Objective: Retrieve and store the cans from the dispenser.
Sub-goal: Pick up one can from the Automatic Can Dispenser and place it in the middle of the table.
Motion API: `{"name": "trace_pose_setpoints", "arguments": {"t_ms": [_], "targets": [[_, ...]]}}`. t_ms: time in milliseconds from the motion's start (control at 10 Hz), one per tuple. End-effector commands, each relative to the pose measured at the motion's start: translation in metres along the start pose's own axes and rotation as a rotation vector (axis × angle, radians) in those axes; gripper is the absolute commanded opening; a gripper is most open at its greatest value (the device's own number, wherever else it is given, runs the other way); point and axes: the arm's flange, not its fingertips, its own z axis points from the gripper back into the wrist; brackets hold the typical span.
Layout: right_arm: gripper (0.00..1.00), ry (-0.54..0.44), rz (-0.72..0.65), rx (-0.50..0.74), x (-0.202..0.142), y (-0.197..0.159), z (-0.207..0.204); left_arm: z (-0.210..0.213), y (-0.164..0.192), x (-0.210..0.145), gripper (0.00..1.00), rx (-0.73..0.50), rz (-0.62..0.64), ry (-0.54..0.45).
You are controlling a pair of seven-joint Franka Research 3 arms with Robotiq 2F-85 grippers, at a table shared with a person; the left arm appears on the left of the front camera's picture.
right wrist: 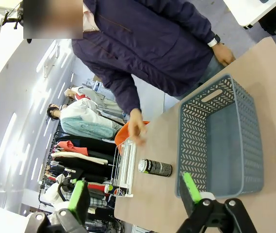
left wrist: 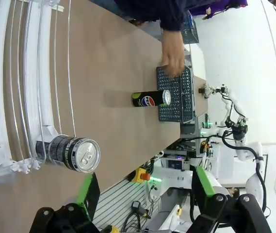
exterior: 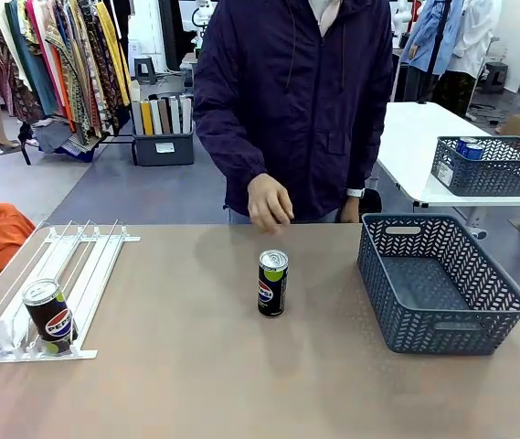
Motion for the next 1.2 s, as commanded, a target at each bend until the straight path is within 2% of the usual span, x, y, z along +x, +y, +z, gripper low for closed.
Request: {"name": "trace_pose_setpoints", "arguments": {"t_ms": [0,300,400,600,700,800,900,1100], "targets": [[1.00,-0.017,0.025,0.026,0.003,0.001,-0.002,0.003,0.000,-0.002,1.00,-0.002,0.008,0.013],[1.00,-0.017,0.025,0.026,0.003,0.001,-0.002,0.000,0.000,0.000,1.00,0.000,0.000,0.000],[1.00,-0.017,0.025,0.026,0.003,0.001,-0.002,-0.003,-0.017,-0.001,1.00,0.137,0.005,0.024],[1.00,-0.017,0.025,0.026,0.003,0.001,-0.002,-0.010,-0.059,-0.014,1.00,0.570,0.087,0.120],[1.00,-0.017,0.025,0.026,0.003,0.001,-0.002,-0.021,-0.073,-0.019,1.00,0.757,0.084,0.154],[1.00,-0.017,0.025,0.026,0.003,0.001,-0.002,-0.038,-0.084,-0.023,1.00,0.887,0.086,0.172],[1.00,-0.017,0.025,0.026,0.003,0.001,-0.002,-0.058,-0.093,-0.025,1.00,0.936,0.059,0.206],[1.00,-0.017,0.025,0.026,0.003,0.001,-0.002,-0.110,-0.109,-0.020,1.00,1.055,0.096,0.145]]}}
